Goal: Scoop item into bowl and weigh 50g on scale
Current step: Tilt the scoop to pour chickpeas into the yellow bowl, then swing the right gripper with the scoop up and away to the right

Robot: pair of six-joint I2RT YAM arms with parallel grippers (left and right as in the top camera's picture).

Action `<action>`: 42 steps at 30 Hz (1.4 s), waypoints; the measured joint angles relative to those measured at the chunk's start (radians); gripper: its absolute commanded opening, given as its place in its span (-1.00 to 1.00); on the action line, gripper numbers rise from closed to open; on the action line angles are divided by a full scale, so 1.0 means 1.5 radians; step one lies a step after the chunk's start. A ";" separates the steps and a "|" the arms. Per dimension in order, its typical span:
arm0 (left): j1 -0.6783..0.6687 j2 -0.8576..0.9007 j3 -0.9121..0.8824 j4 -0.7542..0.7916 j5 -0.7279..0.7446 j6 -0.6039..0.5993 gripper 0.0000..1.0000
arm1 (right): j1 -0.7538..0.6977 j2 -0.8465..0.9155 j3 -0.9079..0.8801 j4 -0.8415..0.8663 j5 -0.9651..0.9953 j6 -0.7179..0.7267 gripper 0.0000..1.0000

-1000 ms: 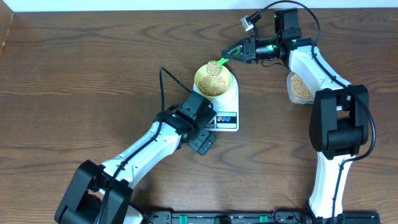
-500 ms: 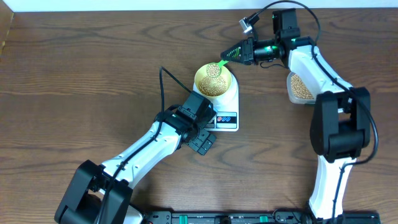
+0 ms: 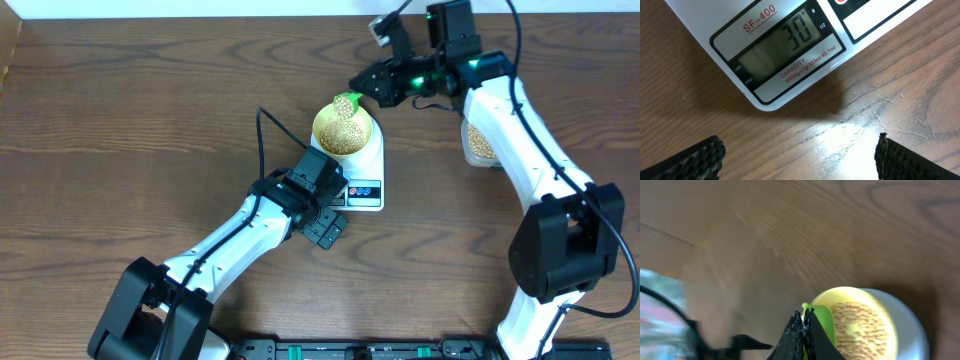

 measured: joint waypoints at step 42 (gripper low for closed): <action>0.000 0.000 0.000 0.000 0.000 0.000 0.95 | 0.076 -0.001 0.051 -0.045 0.214 -0.346 -0.98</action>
